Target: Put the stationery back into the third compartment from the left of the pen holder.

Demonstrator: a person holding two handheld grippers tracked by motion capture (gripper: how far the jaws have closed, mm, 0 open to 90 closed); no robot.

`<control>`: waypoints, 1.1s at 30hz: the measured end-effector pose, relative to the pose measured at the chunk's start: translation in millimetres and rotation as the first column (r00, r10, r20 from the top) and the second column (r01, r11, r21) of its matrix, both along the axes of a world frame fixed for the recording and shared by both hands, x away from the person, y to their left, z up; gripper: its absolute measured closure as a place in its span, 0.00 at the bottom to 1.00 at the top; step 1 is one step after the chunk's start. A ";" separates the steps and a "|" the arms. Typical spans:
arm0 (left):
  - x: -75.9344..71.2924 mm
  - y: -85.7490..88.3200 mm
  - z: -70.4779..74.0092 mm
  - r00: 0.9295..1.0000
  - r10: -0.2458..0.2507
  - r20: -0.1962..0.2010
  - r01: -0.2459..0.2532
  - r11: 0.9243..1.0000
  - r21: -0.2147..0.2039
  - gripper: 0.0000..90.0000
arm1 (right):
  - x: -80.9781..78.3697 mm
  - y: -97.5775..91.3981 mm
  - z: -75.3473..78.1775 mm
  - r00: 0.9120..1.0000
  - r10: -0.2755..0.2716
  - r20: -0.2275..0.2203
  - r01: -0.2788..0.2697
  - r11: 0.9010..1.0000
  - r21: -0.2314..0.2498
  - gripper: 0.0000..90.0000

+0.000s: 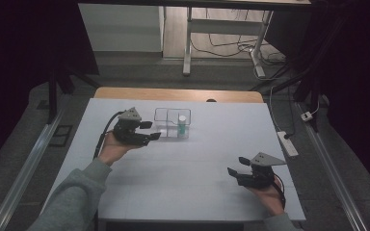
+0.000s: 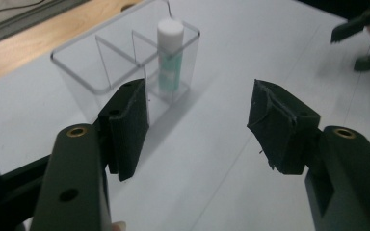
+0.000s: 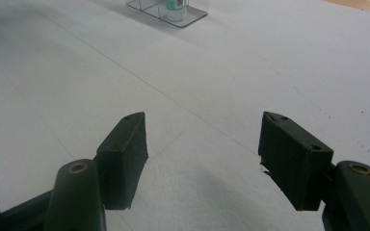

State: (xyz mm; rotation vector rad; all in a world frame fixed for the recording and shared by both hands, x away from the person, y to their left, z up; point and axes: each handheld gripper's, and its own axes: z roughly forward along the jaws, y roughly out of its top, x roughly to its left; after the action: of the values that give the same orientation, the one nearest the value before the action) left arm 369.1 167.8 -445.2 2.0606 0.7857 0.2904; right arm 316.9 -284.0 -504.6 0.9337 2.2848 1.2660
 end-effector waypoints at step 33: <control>-86.8 78.2 -65.6 0.992 0.118 -0.037 -0.118 0.993 -0.005 0.39 | 1.9 -11.0 -1.5 1.000 0.001 -0.017 -0.001 1.000 -0.010 0.34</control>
State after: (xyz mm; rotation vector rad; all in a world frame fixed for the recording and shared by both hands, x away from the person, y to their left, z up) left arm 282.2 246.1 -510.9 2.0211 0.9316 0.3153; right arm 318.8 -295.0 -506.1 0.9436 2.3020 1.2509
